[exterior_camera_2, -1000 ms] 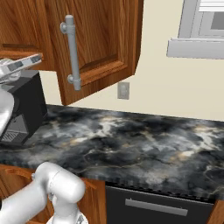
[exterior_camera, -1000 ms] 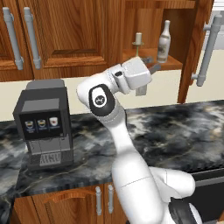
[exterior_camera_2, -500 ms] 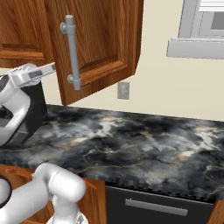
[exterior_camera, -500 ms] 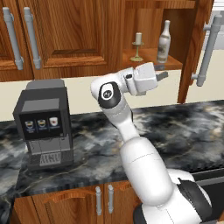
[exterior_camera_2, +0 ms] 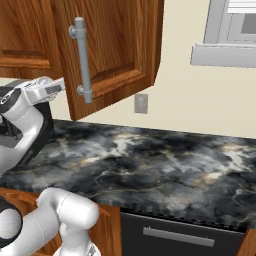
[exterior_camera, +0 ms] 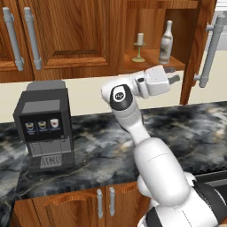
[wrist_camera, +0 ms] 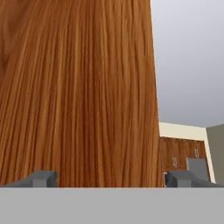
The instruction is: Get the candle and the liquor from the cabinet and move them to the dining counter.
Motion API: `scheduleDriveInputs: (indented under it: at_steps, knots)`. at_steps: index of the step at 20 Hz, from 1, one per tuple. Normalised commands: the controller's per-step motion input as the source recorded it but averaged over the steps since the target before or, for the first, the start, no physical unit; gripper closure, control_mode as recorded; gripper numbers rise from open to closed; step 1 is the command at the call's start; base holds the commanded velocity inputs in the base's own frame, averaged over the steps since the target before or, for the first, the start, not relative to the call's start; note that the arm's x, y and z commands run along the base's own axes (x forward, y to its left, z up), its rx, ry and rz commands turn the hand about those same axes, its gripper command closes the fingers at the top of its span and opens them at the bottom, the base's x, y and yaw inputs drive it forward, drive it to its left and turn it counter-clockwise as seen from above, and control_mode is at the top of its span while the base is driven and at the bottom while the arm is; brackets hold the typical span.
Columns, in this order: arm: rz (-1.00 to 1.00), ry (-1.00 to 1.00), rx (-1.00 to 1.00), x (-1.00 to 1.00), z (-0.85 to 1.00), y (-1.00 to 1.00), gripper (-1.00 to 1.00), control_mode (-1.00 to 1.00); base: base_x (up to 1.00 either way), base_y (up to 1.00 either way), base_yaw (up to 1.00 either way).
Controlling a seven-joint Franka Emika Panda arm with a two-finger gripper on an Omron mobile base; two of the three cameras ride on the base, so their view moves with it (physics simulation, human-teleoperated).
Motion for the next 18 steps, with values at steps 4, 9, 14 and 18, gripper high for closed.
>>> scheduleDriveInputs:
  at_steps: [4, 9, 14, 18]
  knots:
    - [0.05, 0.00, 0.03, 0.00, 0.00, -0.50, -1.00, -1.00, 0.00, 0.00, 0.00]
    - [0.06, 0.00, 0.03, 0.00, 0.00, -0.67, -1.00, -1.00, 0.00, 0.00, 0.00]
    - [0.10, 0.00, 0.02, -0.02, 0.00, -0.76, -1.00, -1.00, 0.00, 0.00, 0.00]
    - [0.17, 0.00, 0.02, -0.09, -0.04, -0.94, -1.00, -1.00, 0.00, 0.00, 0.00]
